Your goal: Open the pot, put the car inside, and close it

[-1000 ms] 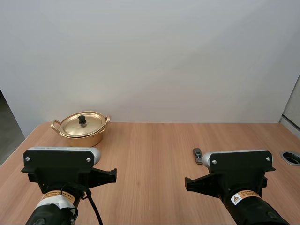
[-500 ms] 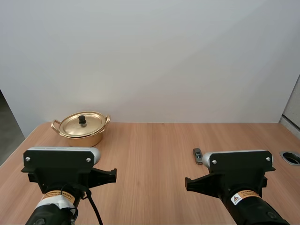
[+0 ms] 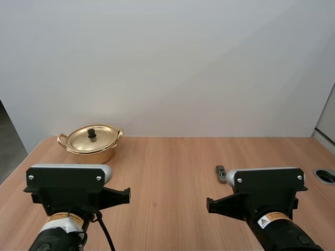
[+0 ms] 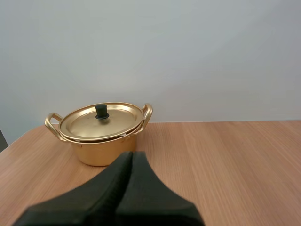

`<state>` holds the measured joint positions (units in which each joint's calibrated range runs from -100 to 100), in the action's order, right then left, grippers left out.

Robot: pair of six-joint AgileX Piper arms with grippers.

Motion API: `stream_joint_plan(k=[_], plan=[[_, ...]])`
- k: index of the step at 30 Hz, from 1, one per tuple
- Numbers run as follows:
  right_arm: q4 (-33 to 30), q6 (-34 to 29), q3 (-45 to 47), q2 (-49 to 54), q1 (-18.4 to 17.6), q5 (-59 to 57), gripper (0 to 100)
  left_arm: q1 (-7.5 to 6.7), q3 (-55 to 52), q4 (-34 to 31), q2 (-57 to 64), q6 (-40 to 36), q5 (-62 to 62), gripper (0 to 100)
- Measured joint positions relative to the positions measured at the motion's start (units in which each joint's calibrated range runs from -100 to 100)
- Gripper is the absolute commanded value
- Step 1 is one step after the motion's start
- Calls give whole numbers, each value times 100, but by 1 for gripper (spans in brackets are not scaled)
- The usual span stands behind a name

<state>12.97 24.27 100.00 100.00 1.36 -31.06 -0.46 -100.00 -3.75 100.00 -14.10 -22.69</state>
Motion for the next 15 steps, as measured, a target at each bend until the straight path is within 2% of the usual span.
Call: stream_joint_plan(k=[5,10,15], plan=[[-323,103,0,0,0,645,0,0,121,-539,0,403,289,0],[-1208,103,0,0,0,1968,0,0,1005,-1366,0,705,740,0],[-2034,103,-236,0,0,3234,0,7,2003,-1635,0,353,-86,0]])
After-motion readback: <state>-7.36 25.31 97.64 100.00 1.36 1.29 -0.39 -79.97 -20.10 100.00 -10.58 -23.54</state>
